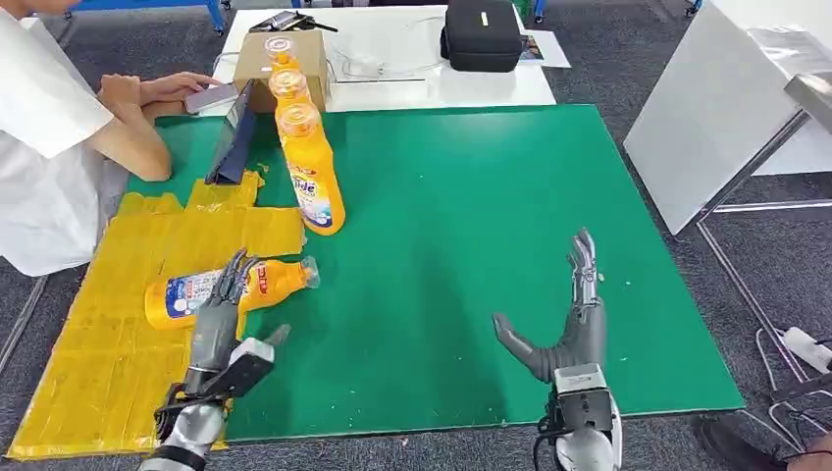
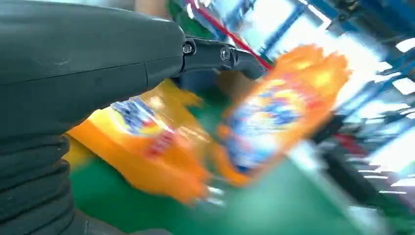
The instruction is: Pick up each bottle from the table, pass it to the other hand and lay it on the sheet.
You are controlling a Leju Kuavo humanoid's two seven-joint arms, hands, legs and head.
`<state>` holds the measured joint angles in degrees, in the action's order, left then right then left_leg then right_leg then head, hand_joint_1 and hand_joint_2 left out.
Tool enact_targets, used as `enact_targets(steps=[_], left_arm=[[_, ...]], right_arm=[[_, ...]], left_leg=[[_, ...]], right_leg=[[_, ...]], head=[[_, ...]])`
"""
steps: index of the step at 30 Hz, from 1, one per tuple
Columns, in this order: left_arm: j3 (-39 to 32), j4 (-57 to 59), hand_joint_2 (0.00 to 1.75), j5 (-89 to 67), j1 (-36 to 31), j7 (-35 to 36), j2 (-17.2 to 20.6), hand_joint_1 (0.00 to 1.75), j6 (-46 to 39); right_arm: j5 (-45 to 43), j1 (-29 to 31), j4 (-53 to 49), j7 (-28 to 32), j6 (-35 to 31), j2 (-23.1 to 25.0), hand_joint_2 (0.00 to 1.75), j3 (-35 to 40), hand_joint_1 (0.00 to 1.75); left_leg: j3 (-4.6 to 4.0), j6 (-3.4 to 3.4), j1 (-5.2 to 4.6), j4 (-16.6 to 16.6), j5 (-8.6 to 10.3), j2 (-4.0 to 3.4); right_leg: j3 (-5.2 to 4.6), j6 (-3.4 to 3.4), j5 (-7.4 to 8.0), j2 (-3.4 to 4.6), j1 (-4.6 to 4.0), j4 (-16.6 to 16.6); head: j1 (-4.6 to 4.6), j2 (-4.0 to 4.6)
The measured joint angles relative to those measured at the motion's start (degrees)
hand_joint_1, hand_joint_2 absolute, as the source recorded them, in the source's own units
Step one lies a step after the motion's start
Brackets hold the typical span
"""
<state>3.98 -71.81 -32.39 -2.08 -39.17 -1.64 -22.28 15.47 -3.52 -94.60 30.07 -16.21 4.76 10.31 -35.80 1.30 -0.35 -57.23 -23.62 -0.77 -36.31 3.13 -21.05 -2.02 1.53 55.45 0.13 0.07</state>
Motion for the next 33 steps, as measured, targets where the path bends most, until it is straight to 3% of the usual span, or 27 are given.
enact_targets(steps=[5,10,13,22,26,33], left_arm=[[0.63,-14.14,1.75,20.32,7.14,-0.96,0.13,0.0,14.16],[0.05,-20.51,1.75,25.33,10.26,-0.96,0.02,0.0,22.15],[-2.47,-20.71,1.75,27.76,11.31,3.47,-1.35,0.0,28.98],[-6.65,-18.93,1.75,31.65,11.66,10.7,-4.24,0.0,35.64],[-6.49,-18.08,1.75,30.05,12.47,16.35,-4.76,0.0,34.13],[-5.77,-16.6,1.75,30.97,12.77,19.11,-4.76,0.0,32.49]], right_arm=[[-5.0,-2.4,-0.22,-1.29,7.65,-0.39,1.75,-3.28,0.0],[-6.14,-3.89,-0.22,-1.99,9.93,-0.48,1.75,-5.85,0.0],[-7.52,-5.1,-0.2,-2.51,12.11,-0.11,1.75,-7.78,0.0],[-4.8,-6.66,-0.2,-3.35,11.97,2.67,1.75,-10.62,0.0],[-5.15,-6.62,0.35,-8.17,10.14,3.63,1.75,-10.12,0.0],[-6.58,-6.32,1.88,-9.9,10.01,3.83,1.75,-9.59,0.0]], left_leg=[[-0.01,0.0,0.0,0.0,-0.06,0.07],[0.02,0.0,0.01,0.01,-0.07,0.06],[0.02,0.0,0.01,0.01,-0.06,0.07],[0.03,0.0,0.01,0.01,-0.06,0.06],[0.03,0.0,0.01,0.01,-0.06,0.06],[0.03,0.0,0.0,0.01,-0.06,0.06]], right_leg=[[0.03,0.13,-0.13,-0.02,0.0,-0.02],[0.05,0.13,-0.13,-0.01,0.0,-0.02],[0.06,0.14,-0.12,-0.01,0.01,-0.02],[0.08,0.14,-0.12,-0.01,0.01,-0.02],[0.07,0.13,-0.12,-0.01,0.01,-0.02],[0.08,0.14,-0.12,-0.02,0.01,-0.02]], head=[[0.0,0.0],[0.0,0.0],[-0.02,0.0],[0.0,0.0],[0.02,0.0],[0.0,0.0]])
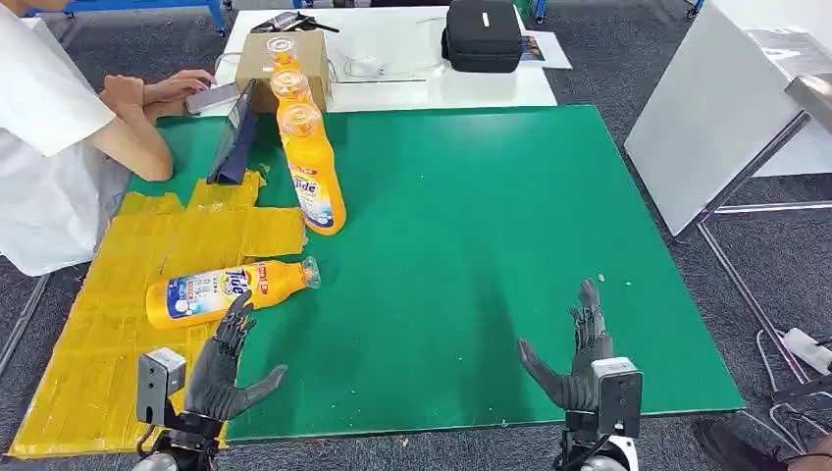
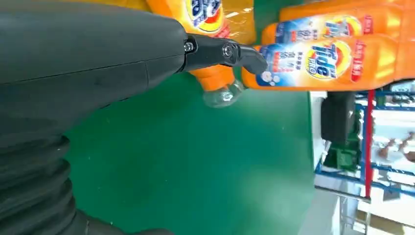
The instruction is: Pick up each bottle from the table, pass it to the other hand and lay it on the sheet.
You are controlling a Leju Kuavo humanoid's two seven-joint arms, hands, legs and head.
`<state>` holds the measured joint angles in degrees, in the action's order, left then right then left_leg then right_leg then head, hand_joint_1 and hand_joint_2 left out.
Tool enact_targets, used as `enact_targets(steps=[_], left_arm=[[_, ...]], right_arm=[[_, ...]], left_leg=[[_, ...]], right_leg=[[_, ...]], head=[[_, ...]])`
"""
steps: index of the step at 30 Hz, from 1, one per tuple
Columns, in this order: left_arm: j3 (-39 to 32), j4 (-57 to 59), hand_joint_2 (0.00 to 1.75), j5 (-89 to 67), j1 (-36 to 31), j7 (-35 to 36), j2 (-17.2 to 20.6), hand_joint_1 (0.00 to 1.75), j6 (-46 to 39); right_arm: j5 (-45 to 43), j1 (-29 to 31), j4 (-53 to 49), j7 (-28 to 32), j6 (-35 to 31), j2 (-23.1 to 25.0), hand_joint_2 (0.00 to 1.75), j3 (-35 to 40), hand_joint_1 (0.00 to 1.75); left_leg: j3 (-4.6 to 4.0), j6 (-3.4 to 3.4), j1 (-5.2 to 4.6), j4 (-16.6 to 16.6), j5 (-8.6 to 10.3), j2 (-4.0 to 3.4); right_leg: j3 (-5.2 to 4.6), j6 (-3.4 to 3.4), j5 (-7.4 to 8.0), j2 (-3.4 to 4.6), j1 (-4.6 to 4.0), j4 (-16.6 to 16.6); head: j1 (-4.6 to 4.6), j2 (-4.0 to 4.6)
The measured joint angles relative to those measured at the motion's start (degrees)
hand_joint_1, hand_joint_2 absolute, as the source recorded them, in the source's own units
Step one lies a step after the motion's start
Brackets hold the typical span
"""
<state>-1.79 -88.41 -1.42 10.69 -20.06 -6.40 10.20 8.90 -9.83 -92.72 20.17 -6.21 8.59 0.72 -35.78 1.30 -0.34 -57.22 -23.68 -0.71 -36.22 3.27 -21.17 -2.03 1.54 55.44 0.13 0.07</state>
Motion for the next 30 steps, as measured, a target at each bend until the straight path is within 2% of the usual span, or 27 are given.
enact_targets(steps=[9,18,30], left_arm=[[0.7,0.17,1.75,1.11,-0.01,-0.02,0.0,0.0,-1.24],[3.1,-5.2,1.75,-1.07,0.27,-2.58,0.07,0.0,-8.37],[6.03,-6.54,1.75,-4.96,-1.06,-2.58,0.79,0.0,-10.18]], right_arm=[[0.42,0.33,0.72,-0.42,-0.7,-0.04,1.75,2.25,0.0],[2.08,0.31,-0.42,-0.44,-3.1,-0.61,1.75,5.03,0.0],[3.32,1.69,-1.16,-0.5,-4.2,-1.25,1.75,7.06,0.0]], left_leg=[[0.01,0.0,0.0,0.0,0.0,-0.01],[0.01,0.0,0.0,0.0,0.0,0.0],[0.03,-0.01,0.0,0.0,0.01,0.0]], right_leg=[[0.0,0.0,0.0,0.0,0.0,0.0],[0.01,0.0,0.0,0.0,0.0,0.0],[0.02,0.0,0.01,0.0,0.0,0.0]], head=[[0.02,0.0],[0.0,0.0],[0.0,0.0]])
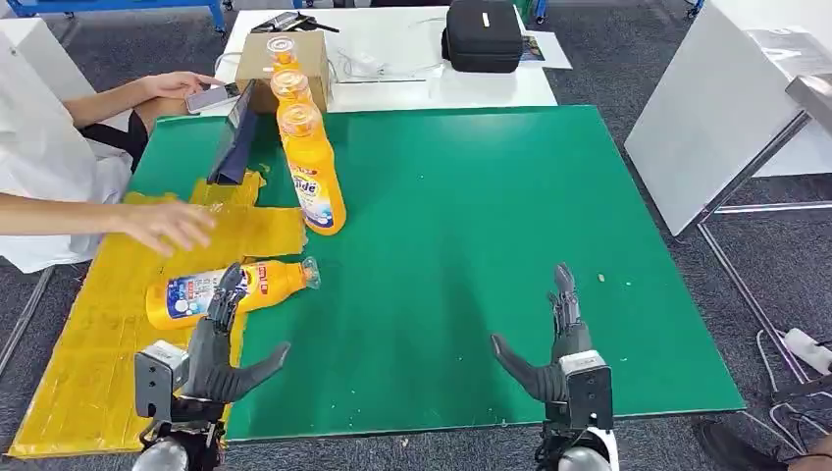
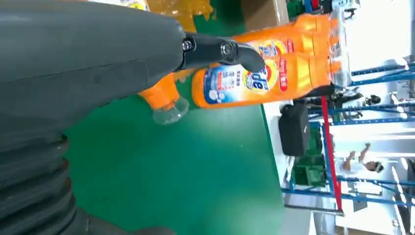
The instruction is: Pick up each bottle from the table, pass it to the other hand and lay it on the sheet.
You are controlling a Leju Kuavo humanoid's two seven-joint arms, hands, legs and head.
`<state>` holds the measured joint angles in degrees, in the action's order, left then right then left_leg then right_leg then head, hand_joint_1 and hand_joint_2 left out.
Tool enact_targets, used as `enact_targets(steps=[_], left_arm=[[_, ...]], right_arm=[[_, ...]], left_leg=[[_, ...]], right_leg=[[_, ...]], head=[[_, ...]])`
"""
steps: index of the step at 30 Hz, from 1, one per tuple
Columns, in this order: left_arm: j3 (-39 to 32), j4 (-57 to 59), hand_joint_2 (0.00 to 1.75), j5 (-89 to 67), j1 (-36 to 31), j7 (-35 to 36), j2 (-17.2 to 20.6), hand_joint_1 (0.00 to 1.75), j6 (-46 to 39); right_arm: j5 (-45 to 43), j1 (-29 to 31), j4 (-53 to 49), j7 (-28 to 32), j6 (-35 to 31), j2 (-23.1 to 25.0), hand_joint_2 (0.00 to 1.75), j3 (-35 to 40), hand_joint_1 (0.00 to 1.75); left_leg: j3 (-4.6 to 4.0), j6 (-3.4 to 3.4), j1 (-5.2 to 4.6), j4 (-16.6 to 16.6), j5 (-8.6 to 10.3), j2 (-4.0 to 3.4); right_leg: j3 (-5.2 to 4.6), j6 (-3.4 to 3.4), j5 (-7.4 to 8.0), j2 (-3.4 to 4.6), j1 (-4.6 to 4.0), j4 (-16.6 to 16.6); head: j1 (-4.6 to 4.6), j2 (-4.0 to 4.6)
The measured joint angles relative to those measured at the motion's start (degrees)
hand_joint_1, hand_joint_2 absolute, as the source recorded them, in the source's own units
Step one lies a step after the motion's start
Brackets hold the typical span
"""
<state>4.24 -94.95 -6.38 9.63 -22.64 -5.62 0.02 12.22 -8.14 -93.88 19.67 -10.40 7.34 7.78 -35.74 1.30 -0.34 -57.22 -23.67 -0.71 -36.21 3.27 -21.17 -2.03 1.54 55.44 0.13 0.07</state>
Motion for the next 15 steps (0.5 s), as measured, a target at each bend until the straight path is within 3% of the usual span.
enact_targets(steps=[15], left_arm=[[0.87,0.0,1.75,-1.11,0.02,0.15,0.28,0.0,-0.5]], right_arm=[[3.08,0.14,0.0,-0.63,-1.77,-0.57,1.75,0.72,0.0]], left_leg=[[0.0,0.0,0.0,0.0,0.0,0.0]], right_leg=[[0.0,0.0,0.0,0.0,0.0,0.0]], head=[[0.0,0.0]])
